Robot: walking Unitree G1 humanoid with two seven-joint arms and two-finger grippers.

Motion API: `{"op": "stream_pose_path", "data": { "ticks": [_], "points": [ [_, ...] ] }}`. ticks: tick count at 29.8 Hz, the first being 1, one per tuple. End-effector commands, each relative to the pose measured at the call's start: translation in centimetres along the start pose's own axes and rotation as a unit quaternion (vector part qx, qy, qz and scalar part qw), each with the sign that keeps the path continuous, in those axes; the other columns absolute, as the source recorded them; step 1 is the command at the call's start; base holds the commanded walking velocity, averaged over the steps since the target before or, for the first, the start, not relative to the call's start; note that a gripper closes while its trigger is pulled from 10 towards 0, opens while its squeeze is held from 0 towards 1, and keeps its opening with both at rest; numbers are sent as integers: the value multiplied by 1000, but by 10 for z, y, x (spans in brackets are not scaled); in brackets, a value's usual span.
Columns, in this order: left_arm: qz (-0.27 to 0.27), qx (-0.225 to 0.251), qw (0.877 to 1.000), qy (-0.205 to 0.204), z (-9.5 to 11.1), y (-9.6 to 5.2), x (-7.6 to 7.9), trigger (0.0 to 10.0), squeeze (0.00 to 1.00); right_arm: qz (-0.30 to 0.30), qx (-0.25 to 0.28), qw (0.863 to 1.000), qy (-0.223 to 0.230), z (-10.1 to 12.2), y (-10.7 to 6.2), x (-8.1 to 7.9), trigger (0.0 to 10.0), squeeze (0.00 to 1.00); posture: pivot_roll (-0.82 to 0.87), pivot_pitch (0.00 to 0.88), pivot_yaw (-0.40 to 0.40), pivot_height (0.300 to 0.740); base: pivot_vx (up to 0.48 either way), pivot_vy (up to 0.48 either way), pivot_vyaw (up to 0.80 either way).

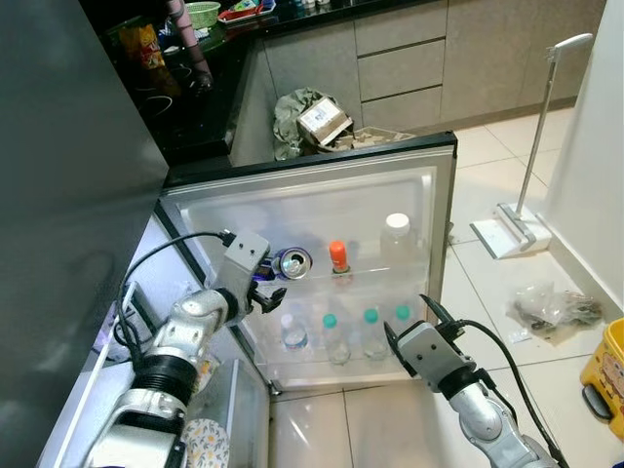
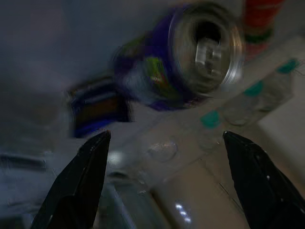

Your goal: Restocking fridge

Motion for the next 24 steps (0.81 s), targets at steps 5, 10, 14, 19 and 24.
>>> {"op": "stream_pose_path", "data": {
  "ticks": [5, 10, 14, 19, 24],
  "points": [
    [36, -15, 999, -21, -6, 7, 1, 0, 0, 12, 0, 1000, 0, 0, -2, -6, 10000, 0, -136, 57, 144, 740, 0, 0, 0],
    [30, -25, 999, -6, -11, 5, 2, 4588, 0, 12, -2, 1000, -2, -2, -4, -5, 10000, 0, -133, 58, 147, 740, 0, 0, 0],
    [25, -30, 999, -11, -15, 5, 5, 10000, 0, 12, -2, 1000, -2, -2, -4, -5, 10000, 0, -131, 56, 148, 740, 0, 0, 0],
    [42, -23, 997, -60, -8, 16, 13, 10000, 0, 14, 1, 1000, -1, 1, 0, -7, 10000, 0, -130, 51, 144, 740, 0, 0, 0],
    [56, 28, 988, -139, 20, 24, 13, 10000, 0, 13, 4, 1000, -4, 2, 0, -5, 10000, 0, -146, 46, 142, 740, 0, 0, 0]
  ]
}}
Point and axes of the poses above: a point about 5 cm out from each wrist's last joint towards the gripper, its own y axis pointing out of the wrist towards the gripper, its own z axis along the axis of the wrist's last joint, x = y × z, the point moved 6 cm from there along y, pointing out of the wrist towards the gripper, and after that the axes turned 10 degrees about y, right-handed, at the moved point
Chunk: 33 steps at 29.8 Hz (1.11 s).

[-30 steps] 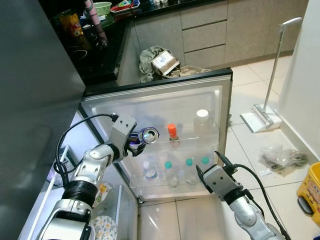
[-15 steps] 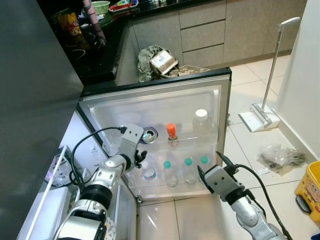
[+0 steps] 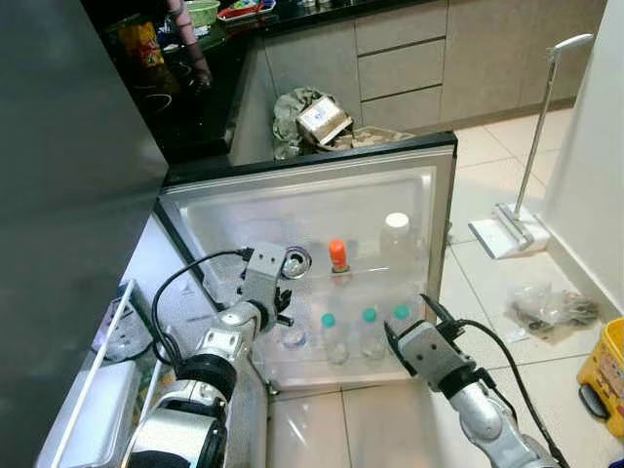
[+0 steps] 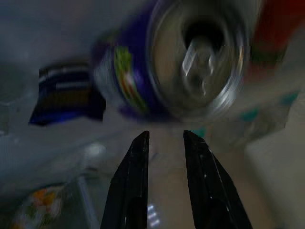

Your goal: Restocking fridge

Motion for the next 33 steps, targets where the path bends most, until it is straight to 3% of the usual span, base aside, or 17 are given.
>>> {"op": "stream_pose_path", "data": {
  "ticks": [1, 2, 5, 10, 18, 25, 29, 33],
  "points": [
    [4, 21, 999, -25, 9, 1, -1, 10000, 0, 12, 2, 1000, 0, 1, 0, -6, 10000, 0, -146, 46, 142, 740, 0, 0, 0],
    [13, 34, 998, -49, 16, 2, -3, 10000, 0, 11, 2, 1000, -2, 1, 0, -5, 10000, 0, -149, 46, 143, 740, 0, 0, 0],
    [22, 45, 997, -67, 23, 2, -8, 10000, 0, 10, 2, 1000, -3, 1, -1, -4, 10000, 0, -154, 44, 143, 740, 0, 0, 0],
    [27, 55, 996, -65, 30, 2, -11, 10000, 0, 10, 2, 1000, -3, 0, -2, -4, 10000, 0, -153, 41, 143, 740, 0, 0, 0],
    [-10, 81, 994, -78, 46, 2, -5, 10000, 0, 10, 2, 1000, -4, 0, -1, -4, 10000, 0, -150, 39, 142, 740, 0, 0, 0],
    [-6, 103, 993, -61, 56, 0, -8, 10000, 0, 12, 2, 1000, -4, 1, 0, -5, 10000, 0, -146, 34, 141, 740, 0, 0, 0],
    [-60, 144, 986, -52, 74, -5, 7, 10000, 0, 12, 2, 1000, -4, 1, 0, -5, 10000, 0, -143, 36, 138, 740, 0, 0, 0],
    [-128, 175, 975, -40, 91, -10, 34, 10000, 0, 14, 2, 1000, -4, 1, 1, -6, 10000, 0, -141, 37, 139, 740, 0, 0, 0]
  ]
}}
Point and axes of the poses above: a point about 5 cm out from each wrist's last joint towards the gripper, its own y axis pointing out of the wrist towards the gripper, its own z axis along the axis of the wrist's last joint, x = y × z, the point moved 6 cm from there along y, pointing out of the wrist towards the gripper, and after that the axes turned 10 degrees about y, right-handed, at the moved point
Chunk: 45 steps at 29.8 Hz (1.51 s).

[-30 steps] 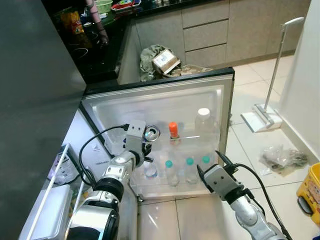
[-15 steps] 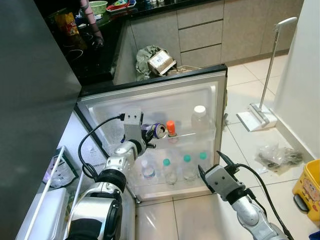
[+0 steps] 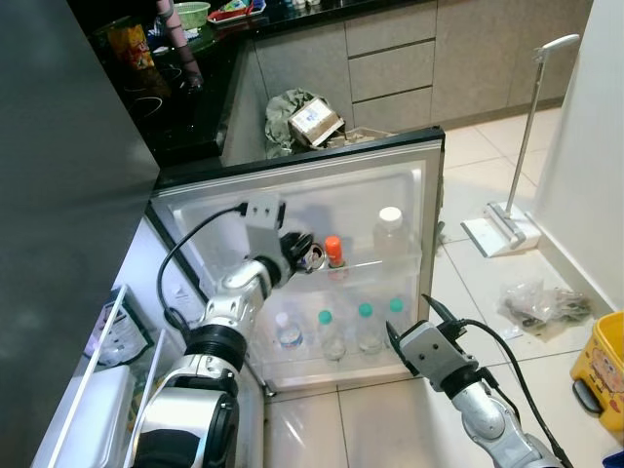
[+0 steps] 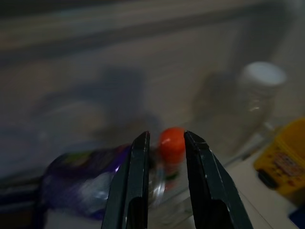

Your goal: Restocking fridge

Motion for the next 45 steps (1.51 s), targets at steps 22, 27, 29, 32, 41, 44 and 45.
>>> {"op": "stream_pose_path", "data": {
  "ticks": [22, 27, 29, 32, 41, 44, 45],
  "points": [
    [94, -115, 986, 72, -41, 12, 2, 10000, 0, 10, 3, 1000, 2, 2, -1, -9, 10000, 0, -163, 48, 159, 740, 0, 0, 0],
    [138, -114, 979, 97, -35, 11, -11, 10000, 0, 9, 4, 1000, 3, 2, 0, -10, 10000, 0, -169, 47, 162, 740, 0, 0, 0],
    [148, -117, 977, 103, -34, 11, -14, 10000, 0, 9, 4, 1000, 3, 2, -1, -10, 10000, 0, -170, 46, 161, 740, 0, 0, 0],
    [164, -123, 966, 157, -30, 10, -20, 10000, 0, 9, 4, 1000, 3, 2, -1, -10, 10000, 0, -172, 46, 162, 740, 0, 0, 0],
    [149, -127, 949, 248, -30, 11, -17, 10000, 0, 8, 4, 1000, 3, 2, -2, -11, 10000, 0, -176, 49, 162, 740, 0, 0, 0],
    [137, -139, 941, 275, -34, 10, -17, 10000, 0, 8, 4, 1000, 2, 2, -2, -10, 10000, 0, -176, 50, 160, 740, 0, 0, 0],
    [134, -144, 937, 287, -35, 10, -17, 10000, 0, 8, 4, 1000, 2, 2, -2, -10, 10000, 0, -176, 50, 160, 740, 0, 0, 0]
  ]
}}
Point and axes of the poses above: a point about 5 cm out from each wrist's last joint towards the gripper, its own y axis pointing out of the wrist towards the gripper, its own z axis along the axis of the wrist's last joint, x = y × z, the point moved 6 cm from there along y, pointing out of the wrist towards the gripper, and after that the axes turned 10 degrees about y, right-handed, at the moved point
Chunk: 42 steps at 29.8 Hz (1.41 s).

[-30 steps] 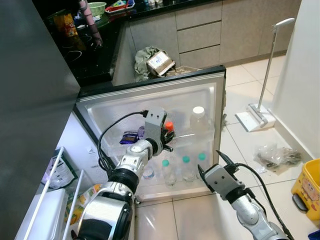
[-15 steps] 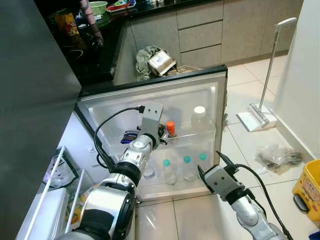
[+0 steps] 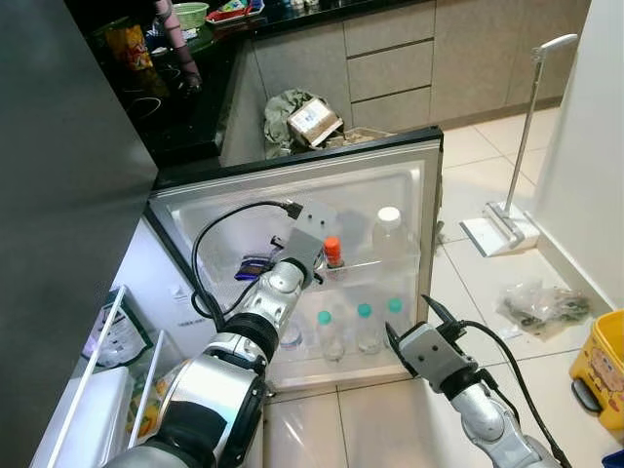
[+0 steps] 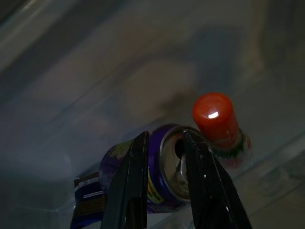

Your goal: Restocking fridge

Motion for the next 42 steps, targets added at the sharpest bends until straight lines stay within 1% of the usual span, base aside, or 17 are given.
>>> {"op": "stream_pose_path", "data": {
  "ticks": [1, 2, 5, 6, 9, 13, 20, 23, 24, 29, 32, 34, 37, 38, 39, 41, 42],
  "points": [
    [7, -20, 999, 43, -13, -1, -13, 10000, 0, 9, 1, 1000, 0, 1, -2, -7, 10000, 0, -176, 51, 160, 740, 0, 0, 0],
    [7, -20, 999, 43, -13, -1, -13, 10000, 0, 9, 1, 1000, 0, 1, -2, -7, 10000, 0, -176, 51, 160, 740, 0, 0, 0],
    [21, -32, 996, 78, -19, -2, -20, 10000, 0, 9, 1, 1000, -1, 1, -2, -7, 10000, 0, -176, 52, 159, 740, 0, 0, 0],
    [21, -32, 996, 78, -19, -2, -20, 10000, 0, 9, 1, 1000, -1, 1, -2, -7, 10000, 0, -176, 52, 159, 740, 0, 0, 0],
    [54, -53, 990, 121, -26, -4, -33, 10000, 0, 10, 2, 1000, 0, 1, -2, -7, 10000, 0, -175, 51, 158, 740, 0, 0, 0],
    [44, -67, 989, 126, -33, -5, -30, 10000, 0, 10, 3, 1000, 0, 2, -1, -7, 10000, 0, -177, 51, 159, 740, 0, 0, 0],
    [68, -83, 983, 147, -39, -6, -39, 10000, 0, 10, 4, 1000, -1, 2, -1, -7, 10000, 0, -178, 50, 158, 740, 0, 0, 0],
    [132, -87, 973, 169, -36, -9, -65, 10000, 0, 10, 5, 1000, -1, 3, -1, -7, 10000, 0, -182, 50, 161, 740, 0, 0, 0],
    [132, -87, 973, 169, -36, -9, -65, 10000, 0, 10, 5, 1000, -1, 3, -1, -7, 10000, 0, -182, 50, 161, 740, 0, 0, 0],
    [195, -79, 960, 187, -29, -14, -91, 10000, 0, 7, 5, 1000, 0, 3, 0, -8, 10000, 0, -183, 50, 163, 740, 0, 0, 0],
    [230, -87, 950, 192, -33, -19, -106, 10000, 0, 7, 5, 1000, 1, 3, -1, -8, 10000, 0, -183, 50, 163, 740, 0, 0, 0],
    [237, -98, 948, 191, -39, -22, -113, 10000, 0, 7, 5, 1000, 1, 3, -1, -8, 10000, 0, -183, 50, 163, 740, 0, 0, 0],
    [235, -102, 949, 186, -44, -23, -114, 10000, 0, 8, 5, 1000, 1, 3, 0, -8, 10000, 0, -181, 49, 162, 740, 0, 0, 0],
    [226, -96, 955, 164, -45, -23, -111, 10000, 0, 7, 5, 1000, 0, 3, -1, -7, 10000, 0, -181, 49, 162, 740, 0, 0, 0],
    [226, -96, 955, 164, -45, -23, -111, 10000, 0, 7, 5, 1000, 0, 3, -1, -7, 10000, 0, -181, 49, 162, 740, 0, 0, 0],
    [178, -72, 975, 114, -40, -16, -94, 10000, 0, 6, 5, 1000, 1, 3, -1, -7, 10000, 0, -176, 51, 159, 740, 0, 0, 0],
    [178, -72, 975, 114, -40, -16, -94, 10000, 0, 6, 5, 1000, 1, 3, -1, -7, 10000, 0, -176, 51, 159, 740, 0, 0, 0]
  ]
}}
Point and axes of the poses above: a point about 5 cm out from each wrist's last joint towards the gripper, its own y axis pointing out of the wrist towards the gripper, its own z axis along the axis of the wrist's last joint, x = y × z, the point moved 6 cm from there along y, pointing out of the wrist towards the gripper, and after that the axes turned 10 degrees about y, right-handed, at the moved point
